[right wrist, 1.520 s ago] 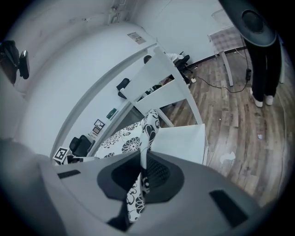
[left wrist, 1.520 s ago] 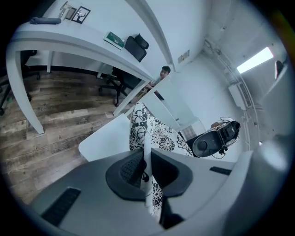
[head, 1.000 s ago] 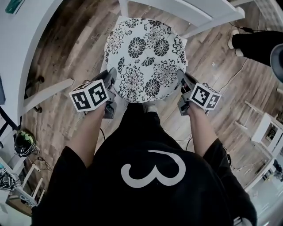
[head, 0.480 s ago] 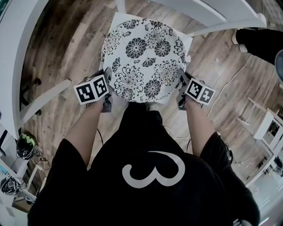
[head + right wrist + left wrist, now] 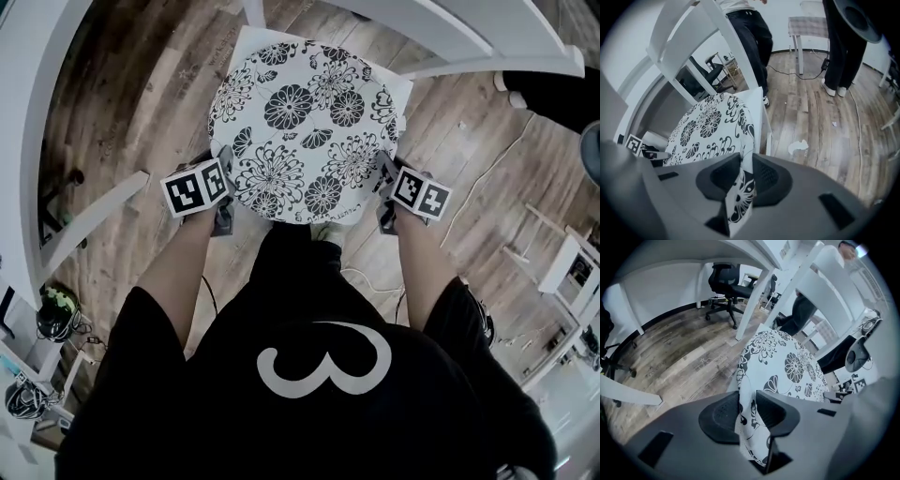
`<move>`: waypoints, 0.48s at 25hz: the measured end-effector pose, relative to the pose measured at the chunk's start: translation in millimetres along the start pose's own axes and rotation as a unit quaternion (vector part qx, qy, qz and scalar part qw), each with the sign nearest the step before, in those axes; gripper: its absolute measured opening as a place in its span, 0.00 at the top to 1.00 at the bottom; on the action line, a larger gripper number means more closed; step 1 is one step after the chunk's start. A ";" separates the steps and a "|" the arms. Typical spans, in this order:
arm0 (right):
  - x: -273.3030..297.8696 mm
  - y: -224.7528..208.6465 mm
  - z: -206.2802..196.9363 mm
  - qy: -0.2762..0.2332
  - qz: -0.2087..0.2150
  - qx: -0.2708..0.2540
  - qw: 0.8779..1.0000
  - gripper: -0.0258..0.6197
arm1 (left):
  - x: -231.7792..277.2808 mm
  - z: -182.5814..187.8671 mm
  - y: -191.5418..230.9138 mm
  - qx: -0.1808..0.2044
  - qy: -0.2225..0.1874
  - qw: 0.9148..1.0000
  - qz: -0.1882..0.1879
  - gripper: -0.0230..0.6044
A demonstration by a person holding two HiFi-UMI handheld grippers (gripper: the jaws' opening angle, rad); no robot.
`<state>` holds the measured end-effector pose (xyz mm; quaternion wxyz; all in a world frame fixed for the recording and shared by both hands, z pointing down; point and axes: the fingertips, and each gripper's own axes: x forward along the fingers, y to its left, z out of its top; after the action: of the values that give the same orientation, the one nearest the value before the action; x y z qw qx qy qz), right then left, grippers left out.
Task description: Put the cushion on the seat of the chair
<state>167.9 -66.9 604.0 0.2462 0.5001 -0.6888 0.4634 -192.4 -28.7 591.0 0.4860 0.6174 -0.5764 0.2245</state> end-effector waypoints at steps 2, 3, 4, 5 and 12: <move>-0.2 0.5 -0.3 -0.001 0.007 -0.004 1.000 0.83 | 0.0 -1.3 4.7 -0.008 -0.001 1.000 0.000 0.75; -0.2 1.5 -0.3 -0.002 0.014 -0.002 1.000 0.83 | -0.6 -1.7 6.2 -0.010 -0.002 1.000 -0.002 0.72; -0.4 2.8 -0.2 -0.004 0.022 0.001 1.000 0.82 | -1.5 -2.2 6.9 -0.012 -0.002 1.000 -0.005 0.67; -1.0 3.5 -0.1 -0.005 0.027 0.002 1.000 0.79 | -2.8 -2.9 7.2 -0.013 -0.003 1.000 -0.008 0.63; -13.6 -8.8 9.7 -0.038 0.001 -0.002 0.999 0.53 | -16.1 -9.6 10.6 -0.013 -0.022 1.000 -0.010 0.48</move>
<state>182.3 -69.9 592.2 0.2208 0.5162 -0.6990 0.4430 -203.3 -11.0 585.2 0.4835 0.6215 -0.5837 0.1980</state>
